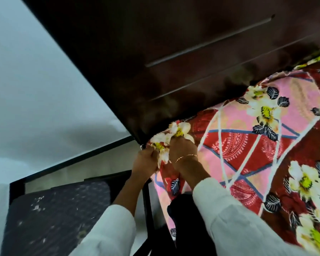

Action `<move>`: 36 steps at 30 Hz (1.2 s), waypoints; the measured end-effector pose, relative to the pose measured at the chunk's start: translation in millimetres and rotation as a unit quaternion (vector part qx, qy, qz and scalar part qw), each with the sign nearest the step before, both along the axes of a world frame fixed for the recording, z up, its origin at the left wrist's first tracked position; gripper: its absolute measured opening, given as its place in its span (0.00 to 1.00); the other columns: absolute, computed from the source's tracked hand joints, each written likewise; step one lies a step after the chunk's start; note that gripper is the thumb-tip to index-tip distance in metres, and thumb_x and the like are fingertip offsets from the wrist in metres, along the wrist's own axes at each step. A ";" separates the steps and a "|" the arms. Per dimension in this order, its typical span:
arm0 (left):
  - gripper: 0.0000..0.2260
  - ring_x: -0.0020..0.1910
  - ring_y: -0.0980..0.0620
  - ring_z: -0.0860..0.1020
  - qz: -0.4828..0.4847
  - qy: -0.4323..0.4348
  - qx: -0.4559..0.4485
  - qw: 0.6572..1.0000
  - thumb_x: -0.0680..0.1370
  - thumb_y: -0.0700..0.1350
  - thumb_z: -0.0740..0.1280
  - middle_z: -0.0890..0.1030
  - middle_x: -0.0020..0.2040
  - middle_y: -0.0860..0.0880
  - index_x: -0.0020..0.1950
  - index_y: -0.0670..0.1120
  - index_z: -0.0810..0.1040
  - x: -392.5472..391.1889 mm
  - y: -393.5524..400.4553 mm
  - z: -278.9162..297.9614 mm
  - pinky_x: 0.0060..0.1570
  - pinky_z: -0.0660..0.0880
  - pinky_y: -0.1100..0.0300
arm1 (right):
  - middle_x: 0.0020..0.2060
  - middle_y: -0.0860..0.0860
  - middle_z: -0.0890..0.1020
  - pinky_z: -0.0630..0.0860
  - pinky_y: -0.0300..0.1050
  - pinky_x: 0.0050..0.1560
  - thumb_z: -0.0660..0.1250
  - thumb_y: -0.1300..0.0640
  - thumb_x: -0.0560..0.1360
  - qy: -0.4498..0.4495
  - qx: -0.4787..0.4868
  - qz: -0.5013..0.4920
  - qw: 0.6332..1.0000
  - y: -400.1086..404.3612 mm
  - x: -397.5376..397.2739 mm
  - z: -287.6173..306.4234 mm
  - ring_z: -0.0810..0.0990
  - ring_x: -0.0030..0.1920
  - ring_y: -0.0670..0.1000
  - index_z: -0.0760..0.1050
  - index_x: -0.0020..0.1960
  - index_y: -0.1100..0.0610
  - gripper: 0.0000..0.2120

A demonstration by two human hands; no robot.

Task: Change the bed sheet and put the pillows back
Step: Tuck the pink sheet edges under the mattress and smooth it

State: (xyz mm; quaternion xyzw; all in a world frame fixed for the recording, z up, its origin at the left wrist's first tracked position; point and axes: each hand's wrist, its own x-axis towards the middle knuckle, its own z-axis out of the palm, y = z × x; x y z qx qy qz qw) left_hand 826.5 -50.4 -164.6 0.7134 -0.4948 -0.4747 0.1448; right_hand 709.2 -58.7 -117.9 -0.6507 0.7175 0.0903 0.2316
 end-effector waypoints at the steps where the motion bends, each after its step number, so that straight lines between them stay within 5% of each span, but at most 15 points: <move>1: 0.15 0.39 0.36 0.80 -0.006 -0.030 -0.051 0.998 0.79 0.42 0.56 0.79 0.40 0.32 0.43 0.34 0.77 1.0 -2.2 -0.5 0.35 0.74 0.55 | 0.61 0.58 0.75 0.69 0.49 0.61 0.54 0.62 0.79 -0.002 0.001 0.020 1.000 -2.7 1.6 1.5 0.73 0.62 0.59 0.69 0.63 0.62 0.15; 5: 0.16 0.42 0.35 0.77 0.034 -0.129 -0.163 0.978 0.80 0.43 0.55 0.79 0.42 0.32 0.46 0.33 0.78 0.4 -10.1 9.1 0.35 0.65 0.55 | 0.60 0.58 0.76 0.71 0.49 0.58 0.55 0.63 0.78 -0.005 -0.036 0.051 0.998 -15.8 10.7 7.6 0.74 0.61 0.58 0.68 0.64 0.62 0.15; 10: 0.12 0.43 0.34 0.78 0.100 -0.161 -0.228 0.955 0.80 0.42 0.58 0.80 0.44 0.33 0.50 0.36 0.78 -5.4 -25.4 12.7 0.39 0.72 0.50 | 0.58 0.59 0.77 0.73 0.48 0.54 0.56 0.63 0.78 -0.021 -0.095 0.003 0.995 -34.7 20.4 1.9 0.77 0.59 0.59 0.67 0.62 0.63 0.13; 18: 0.11 0.48 0.36 0.78 0.097 -0.167 -0.114 0.975 0.79 0.43 0.60 0.80 0.49 0.35 0.50 0.37 0.79 -9.1 -33.6 -11.8 0.45 0.74 0.51 | 0.61 0.59 0.73 0.72 0.49 0.57 0.59 0.52 0.79 -0.040 -0.086 0.007 0.995 -33.3 23.0 -25.9 0.74 0.61 0.59 0.64 0.65 0.62 0.19; 23: 0.10 0.51 0.39 0.77 0.027 -0.192 -0.217 0.957 0.78 0.42 0.62 0.77 0.56 0.40 0.55 0.39 0.76 2.9 -11.0 -5.8 0.42 0.70 0.55 | 0.52 0.58 0.80 0.77 0.52 0.53 0.75 0.54 0.65 0.008 -0.181 0.120 0.976 -2.4 26.2 -27.2 0.79 0.54 0.60 0.78 0.55 0.59 0.20; 26: 0.19 0.62 0.41 0.74 -0.134 -0.098 -0.302 0.939 0.78 0.44 0.56 0.74 0.64 0.39 0.65 0.38 0.72 7.1 11.7 -15.4 0.60 0.70 0.57 | 0.56 0.54 0.81 0.71 0.57 0.61 0.75 0.47 0.63 0.066 -0.166 0.197 0.964 7.0 14.7 -41.0 0.76 0.61 0.57 0.78 0.59 0.56 0.27; 30: 0.22 0.73 0.48 0.60 -0.163 0.019 -0.197 0.967 0.81 0.45 0.51 0.61 0.73 0.42 0.74 0.40 0.56 7.3 2.6 -30.0 0.69 0.55 0.65 | 0.69 0.55 0.67 0.54 0.60 0.71 0.57 0.49 0.77 0.104 -0.096 0.273 0.952 -12.0 11.4 -46.2 0.62 0.71 0.58 0.60 0.73 0.58 0.26; 33: 0.17 0.65 0.42 0.71 -0.075 0.057 -0.094 0.991 0.82 0.40 0.54 0.73 0.66 0.40 0.71 0.41 0.66 7.9 -13.9 -34.5 0.62 0.66 0.58 | 0.65 0.53 0.71 0.56 0.62 0.68 0.52 0.52 0.79 0.131 -0.072 0.268 0.952 -30.3 26.0 -42.9 0.65 0.67 0.57 0.65 0.70 0.57 0.21; 36: 0.14 0.60 0.40 0.75 -0.101 0.000 -0.081 0.992 0.80 0.39 0.58 0.76 0.61 0.39 0.65 0.40 0.71 18.6 -17.3 -33.6 0.53 0.69 0.60 | 0.66 0.55 0.70 0.48 0.68 0.69 0.53 0.53 0.78 0.146 -0.073 0.221 0.961 -27.8 39.0 -40.3 0.62 0.69 0.58 0.64 0.70 0.57 0.21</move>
